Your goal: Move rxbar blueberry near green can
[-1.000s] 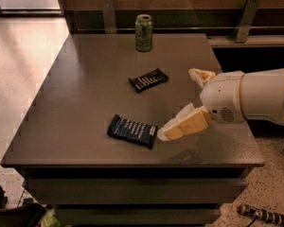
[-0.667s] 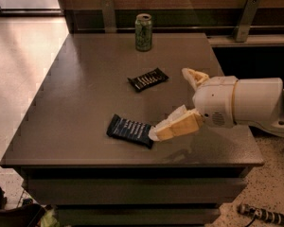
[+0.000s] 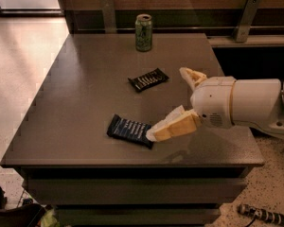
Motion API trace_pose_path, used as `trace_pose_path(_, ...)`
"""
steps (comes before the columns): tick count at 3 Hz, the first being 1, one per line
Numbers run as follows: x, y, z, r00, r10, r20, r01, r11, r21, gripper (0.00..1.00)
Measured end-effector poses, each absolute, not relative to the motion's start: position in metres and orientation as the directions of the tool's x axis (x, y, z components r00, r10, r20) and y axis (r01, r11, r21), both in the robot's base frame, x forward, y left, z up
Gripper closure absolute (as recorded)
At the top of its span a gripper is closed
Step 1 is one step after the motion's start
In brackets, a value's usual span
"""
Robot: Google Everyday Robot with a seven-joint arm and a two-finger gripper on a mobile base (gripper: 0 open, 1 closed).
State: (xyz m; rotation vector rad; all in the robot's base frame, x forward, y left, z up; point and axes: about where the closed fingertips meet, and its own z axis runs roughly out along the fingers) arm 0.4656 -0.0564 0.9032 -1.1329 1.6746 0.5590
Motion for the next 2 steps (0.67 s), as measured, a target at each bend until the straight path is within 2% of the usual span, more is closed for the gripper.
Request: trace_pose_path(2,0.454,-0.017,0.851,-0.087,-0.391,-0.916,-0.903,0.419,-0.092,0.00)
